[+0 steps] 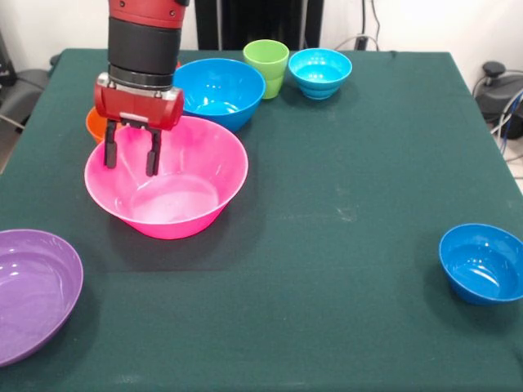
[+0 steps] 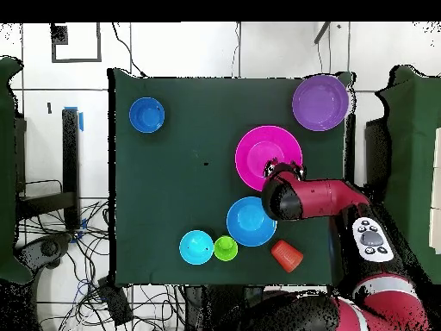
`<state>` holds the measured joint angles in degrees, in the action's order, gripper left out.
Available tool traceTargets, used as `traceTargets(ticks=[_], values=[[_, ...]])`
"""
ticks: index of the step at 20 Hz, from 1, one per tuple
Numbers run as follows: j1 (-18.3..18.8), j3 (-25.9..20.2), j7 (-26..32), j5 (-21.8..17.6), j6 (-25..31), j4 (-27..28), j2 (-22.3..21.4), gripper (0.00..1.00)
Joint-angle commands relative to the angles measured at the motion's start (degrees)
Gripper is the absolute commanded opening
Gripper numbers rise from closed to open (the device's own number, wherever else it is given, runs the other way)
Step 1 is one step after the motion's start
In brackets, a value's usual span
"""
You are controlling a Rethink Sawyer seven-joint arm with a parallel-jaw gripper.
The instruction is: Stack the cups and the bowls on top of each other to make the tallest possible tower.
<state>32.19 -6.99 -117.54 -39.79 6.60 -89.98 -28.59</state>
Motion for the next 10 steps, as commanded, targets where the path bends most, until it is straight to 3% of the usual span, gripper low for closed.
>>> traceTargets(ticks=[1, 3, 5, 6, 8, 10], values=[[-9.6, 5.3, 2.8, -10.1, -2.9, 2.3, 1.5, 1.00], [-23.1, 22.6, -7.4, -7.6, -11.8, 6.3, 7.1, 1.00], [-31.6, 35.1, -11.4, 0.3, -18.7, 7.7, 13.7, 1.00], [-35.9, 41.7, -12.1, 6.5, -22.5, 7.6, 17.8, 1.00], [-38.8, 45.7, -10.4, 13.1, -25.2, 6.4, 20.4, 1.00], [-40.2, 47.2, -8.0, 16.8, -26.3, 5.1, 20.9, 1.00]])
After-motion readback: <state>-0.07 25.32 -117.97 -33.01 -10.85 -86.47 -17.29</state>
